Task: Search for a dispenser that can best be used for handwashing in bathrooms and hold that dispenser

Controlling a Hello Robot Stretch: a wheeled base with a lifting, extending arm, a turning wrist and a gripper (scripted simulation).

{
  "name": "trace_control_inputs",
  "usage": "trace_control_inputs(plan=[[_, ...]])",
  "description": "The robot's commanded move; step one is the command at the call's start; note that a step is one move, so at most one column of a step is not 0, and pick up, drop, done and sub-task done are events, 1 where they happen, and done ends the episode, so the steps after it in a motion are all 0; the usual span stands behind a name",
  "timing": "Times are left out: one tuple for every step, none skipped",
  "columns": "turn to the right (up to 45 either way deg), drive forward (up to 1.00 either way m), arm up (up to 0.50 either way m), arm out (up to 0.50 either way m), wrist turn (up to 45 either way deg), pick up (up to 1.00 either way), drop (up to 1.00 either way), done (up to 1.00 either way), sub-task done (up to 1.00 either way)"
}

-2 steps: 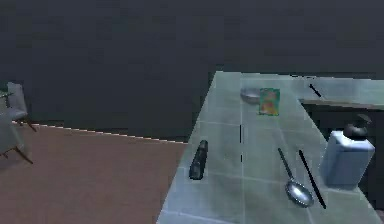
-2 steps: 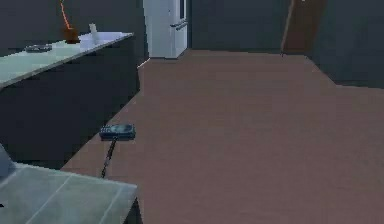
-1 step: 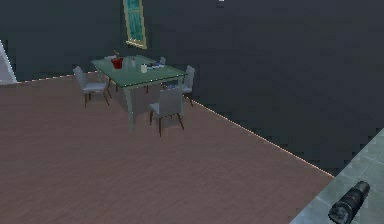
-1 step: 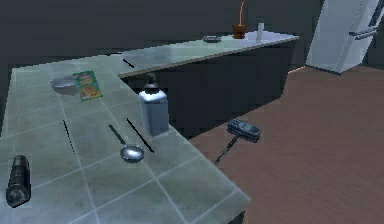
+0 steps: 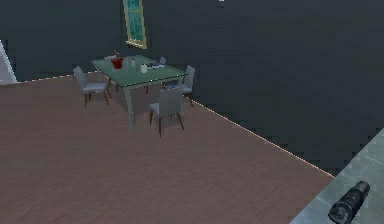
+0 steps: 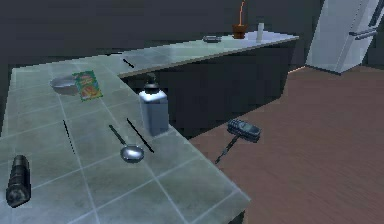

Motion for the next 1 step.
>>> trace_control_inputs(plan=[[0.0, 0.0, 0.38, 0.0, 0.0, 0.0, 0.0, 0.0, 0.0]])
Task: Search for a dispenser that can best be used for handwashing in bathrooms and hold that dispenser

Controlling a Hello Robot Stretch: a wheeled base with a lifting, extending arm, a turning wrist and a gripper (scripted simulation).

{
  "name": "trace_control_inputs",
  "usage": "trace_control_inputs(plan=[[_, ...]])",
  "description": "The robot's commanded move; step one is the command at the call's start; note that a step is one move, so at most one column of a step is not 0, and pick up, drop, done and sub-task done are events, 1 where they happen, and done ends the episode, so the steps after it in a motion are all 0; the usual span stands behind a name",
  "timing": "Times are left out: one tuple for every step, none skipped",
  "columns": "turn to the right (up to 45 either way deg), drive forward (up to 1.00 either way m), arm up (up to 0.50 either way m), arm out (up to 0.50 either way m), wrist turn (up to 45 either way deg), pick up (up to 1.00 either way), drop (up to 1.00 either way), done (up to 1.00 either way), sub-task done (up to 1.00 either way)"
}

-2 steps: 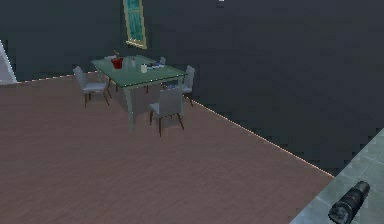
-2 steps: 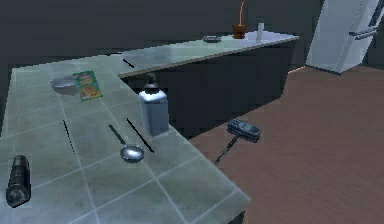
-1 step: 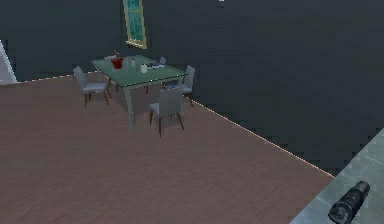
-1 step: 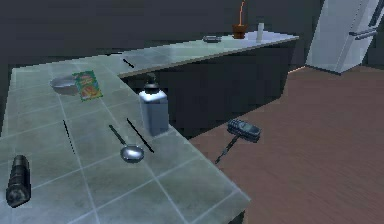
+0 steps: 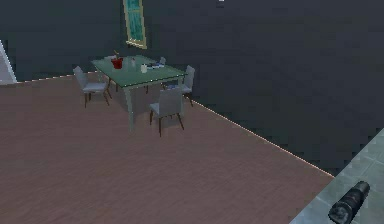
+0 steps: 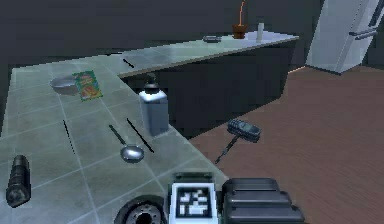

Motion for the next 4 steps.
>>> trace_control_inputs(plan=[[0.0, 0.0, 0.0, 0.4, 0.0, 0.0, 0.0, 0.0, 0.0], [0.0, 0.0, 0.0, 0.0, 45.0, 0.0, 0.0, 0.0, 0.0], [0.0, 0.0, 0.0, 0.0, 45.0, 0.0, 0.0, 0.0, 0.0], [0.0, 0.0, 0.0, 0.0, 45.0, 0.0, 0.0, 0.0, 0.0]])
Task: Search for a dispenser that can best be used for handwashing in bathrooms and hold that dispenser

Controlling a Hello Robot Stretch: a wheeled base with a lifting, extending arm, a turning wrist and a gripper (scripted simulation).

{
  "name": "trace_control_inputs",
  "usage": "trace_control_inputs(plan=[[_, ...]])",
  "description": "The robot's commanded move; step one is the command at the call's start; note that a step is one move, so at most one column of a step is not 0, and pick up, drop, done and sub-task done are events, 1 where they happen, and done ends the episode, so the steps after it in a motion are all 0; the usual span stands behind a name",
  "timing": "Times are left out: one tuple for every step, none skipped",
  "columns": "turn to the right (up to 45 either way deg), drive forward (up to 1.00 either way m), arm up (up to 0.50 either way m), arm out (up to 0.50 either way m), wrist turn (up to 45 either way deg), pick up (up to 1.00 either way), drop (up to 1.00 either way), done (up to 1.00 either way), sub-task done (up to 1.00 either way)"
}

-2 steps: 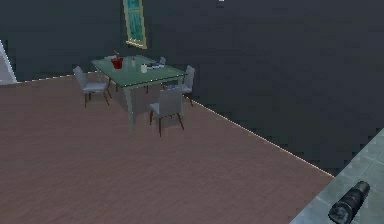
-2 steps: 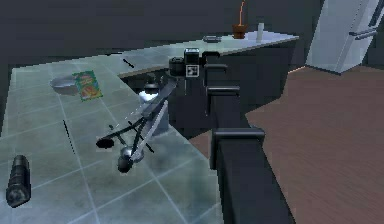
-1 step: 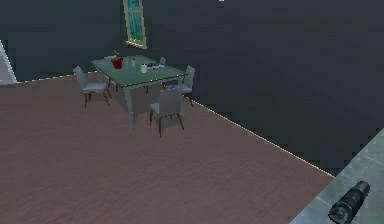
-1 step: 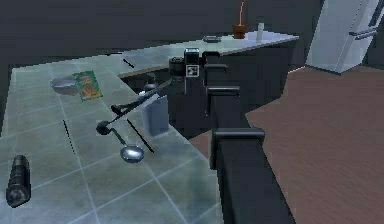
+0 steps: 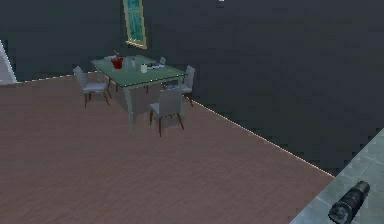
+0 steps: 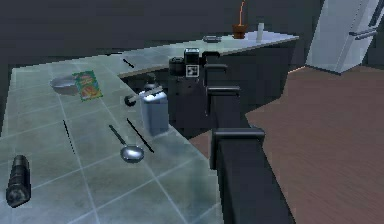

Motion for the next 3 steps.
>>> trace_control_inputs(plan=[[0.0, 0.0, 0.0, 0.0, 3.0, 0.0, 0.0, 0.0, 0.0], [0.0, 0.0, 0.0, 0.0, 0.0, 1.0, 0.0, 0.0, 0.0], [0.0, 0.0, 0.0, 0.0, 0.0, 0.0, 0.0, 1.0, 0.0]])
